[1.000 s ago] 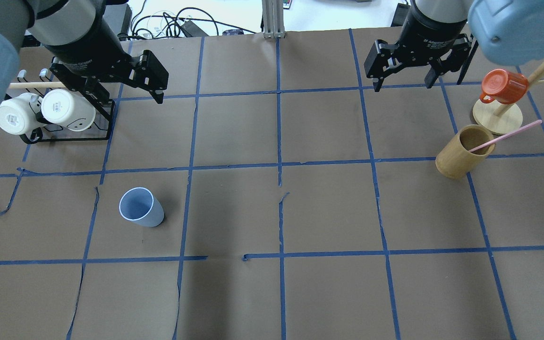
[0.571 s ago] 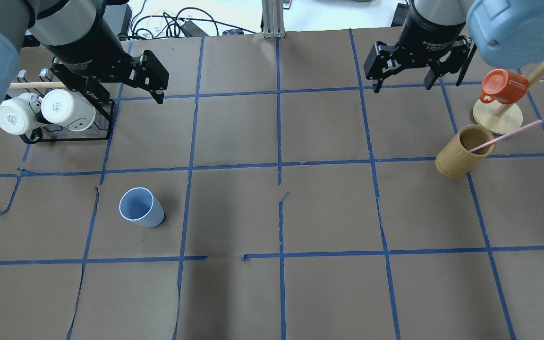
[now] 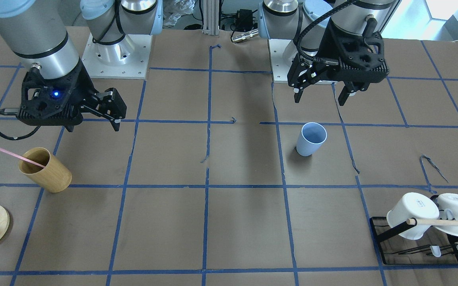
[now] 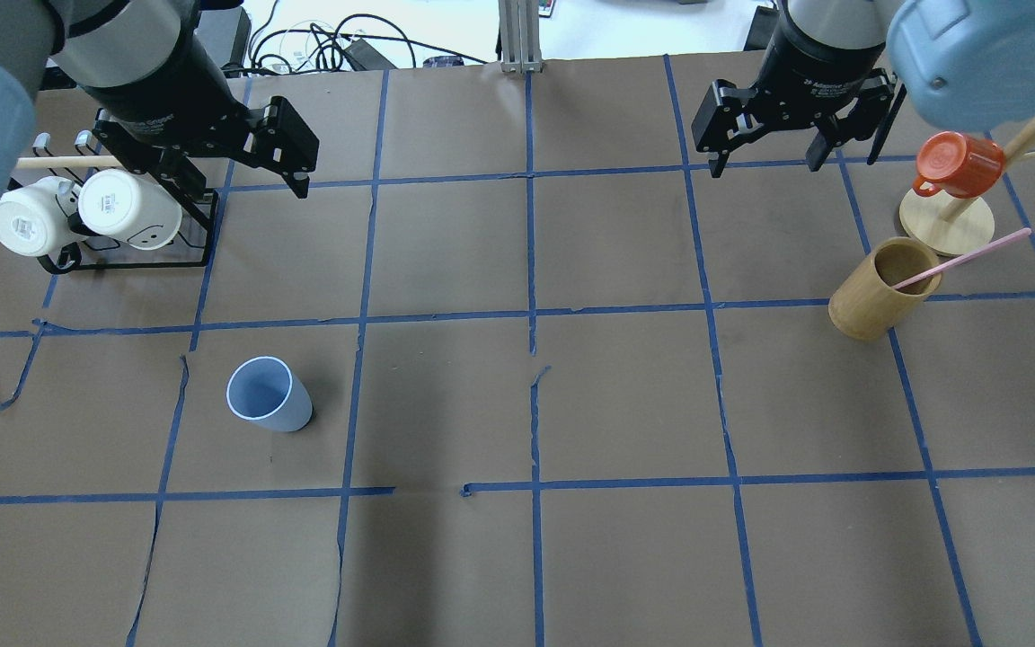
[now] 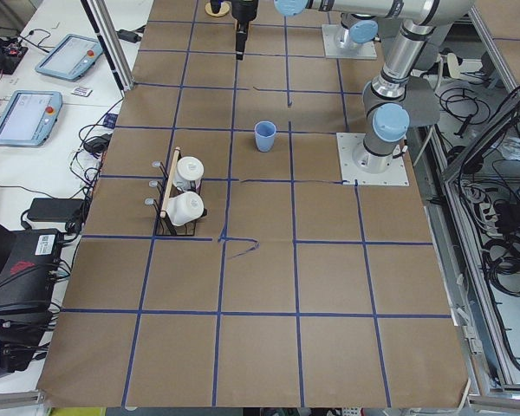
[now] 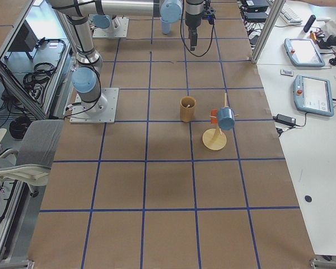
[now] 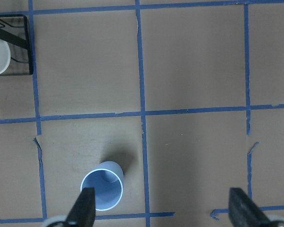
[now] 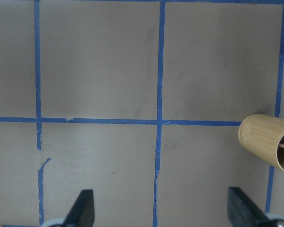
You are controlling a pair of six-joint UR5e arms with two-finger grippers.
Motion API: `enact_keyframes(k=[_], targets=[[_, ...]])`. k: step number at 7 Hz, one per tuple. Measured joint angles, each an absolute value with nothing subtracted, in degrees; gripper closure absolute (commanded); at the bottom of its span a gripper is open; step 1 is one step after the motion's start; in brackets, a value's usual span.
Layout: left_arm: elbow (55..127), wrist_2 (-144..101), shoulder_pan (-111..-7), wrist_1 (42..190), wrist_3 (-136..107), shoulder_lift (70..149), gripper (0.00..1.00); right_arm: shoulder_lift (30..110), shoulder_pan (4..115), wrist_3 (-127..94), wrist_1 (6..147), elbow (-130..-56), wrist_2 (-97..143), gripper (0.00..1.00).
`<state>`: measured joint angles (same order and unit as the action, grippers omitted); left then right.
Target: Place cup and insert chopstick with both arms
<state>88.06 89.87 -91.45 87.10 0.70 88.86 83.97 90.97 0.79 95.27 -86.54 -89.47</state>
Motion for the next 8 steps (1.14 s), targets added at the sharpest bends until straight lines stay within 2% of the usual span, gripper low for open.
enact_keyframes(k=[8], targets=[[88.1, 89.7, -91.3, 87.1, 0.7, 88.9, 0.0, 83.9, 91.0, 0.7, 95.7, -86.6, -88.2, 0.0]])
